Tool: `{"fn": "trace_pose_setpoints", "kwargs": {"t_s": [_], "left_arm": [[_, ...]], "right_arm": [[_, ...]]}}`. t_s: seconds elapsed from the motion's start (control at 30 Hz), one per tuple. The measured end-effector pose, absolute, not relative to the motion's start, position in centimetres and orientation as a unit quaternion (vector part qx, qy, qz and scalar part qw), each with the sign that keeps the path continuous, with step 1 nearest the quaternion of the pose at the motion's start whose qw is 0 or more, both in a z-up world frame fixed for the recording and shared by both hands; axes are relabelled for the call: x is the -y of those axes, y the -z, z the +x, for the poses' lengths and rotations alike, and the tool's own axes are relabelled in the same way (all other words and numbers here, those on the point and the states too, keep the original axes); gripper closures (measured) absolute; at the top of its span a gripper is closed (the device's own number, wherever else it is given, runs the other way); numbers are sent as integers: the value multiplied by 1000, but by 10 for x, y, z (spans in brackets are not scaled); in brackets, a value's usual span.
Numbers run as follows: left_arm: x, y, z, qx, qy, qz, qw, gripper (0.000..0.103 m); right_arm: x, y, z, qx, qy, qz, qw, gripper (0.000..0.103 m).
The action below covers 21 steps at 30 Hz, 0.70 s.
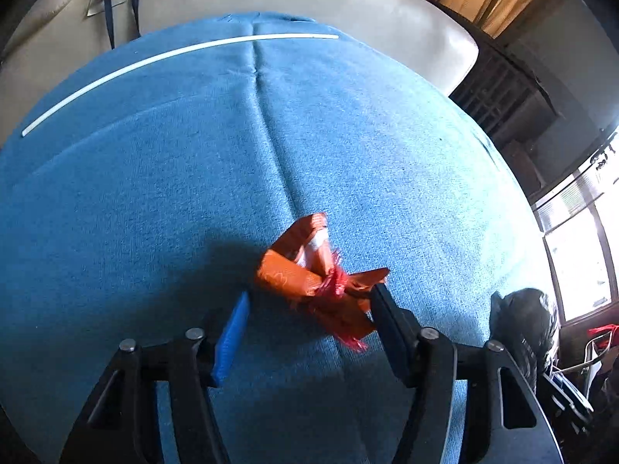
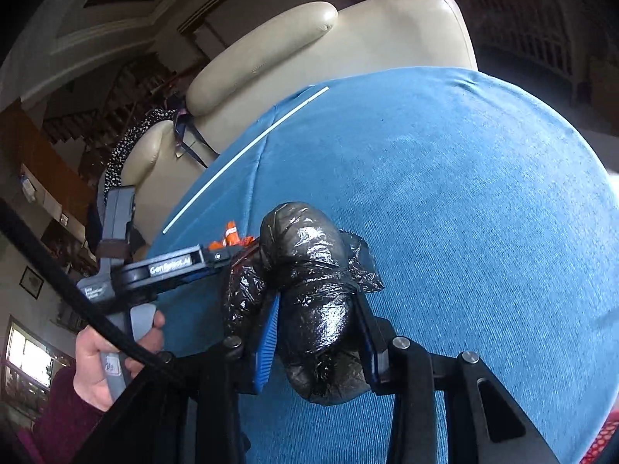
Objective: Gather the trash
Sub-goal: 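Grasp the black plastic bag with the right tool while the left tool grasps the orange wrapper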
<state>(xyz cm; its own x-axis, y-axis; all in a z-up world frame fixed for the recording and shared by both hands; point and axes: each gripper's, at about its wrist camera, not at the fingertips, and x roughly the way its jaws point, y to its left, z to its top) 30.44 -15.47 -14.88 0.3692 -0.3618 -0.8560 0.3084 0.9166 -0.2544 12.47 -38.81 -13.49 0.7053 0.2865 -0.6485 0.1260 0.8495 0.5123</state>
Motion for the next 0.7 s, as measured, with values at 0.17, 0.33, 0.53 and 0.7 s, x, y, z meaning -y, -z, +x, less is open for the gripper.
{"fn": "trace_pose_setpoints", "kwargs": {"t_s": [0.17,0.33,0.53,0.7], "left_arm": [[158,147,303,-523,230,-39,820,72],[159,143,295,-513,238,-24,824,84],[150,131,277,-502,247,-4,829,84],[143,115,248,-486,244,37,838,84]], "right_arm": [[386,139,118,-381,-50,282,879,64],[382,135,105,-376,-46,277,883,64],[382,130,88,-372,-42,275,885,64],[381,125,79,-364,-44,279,888,64]]}}
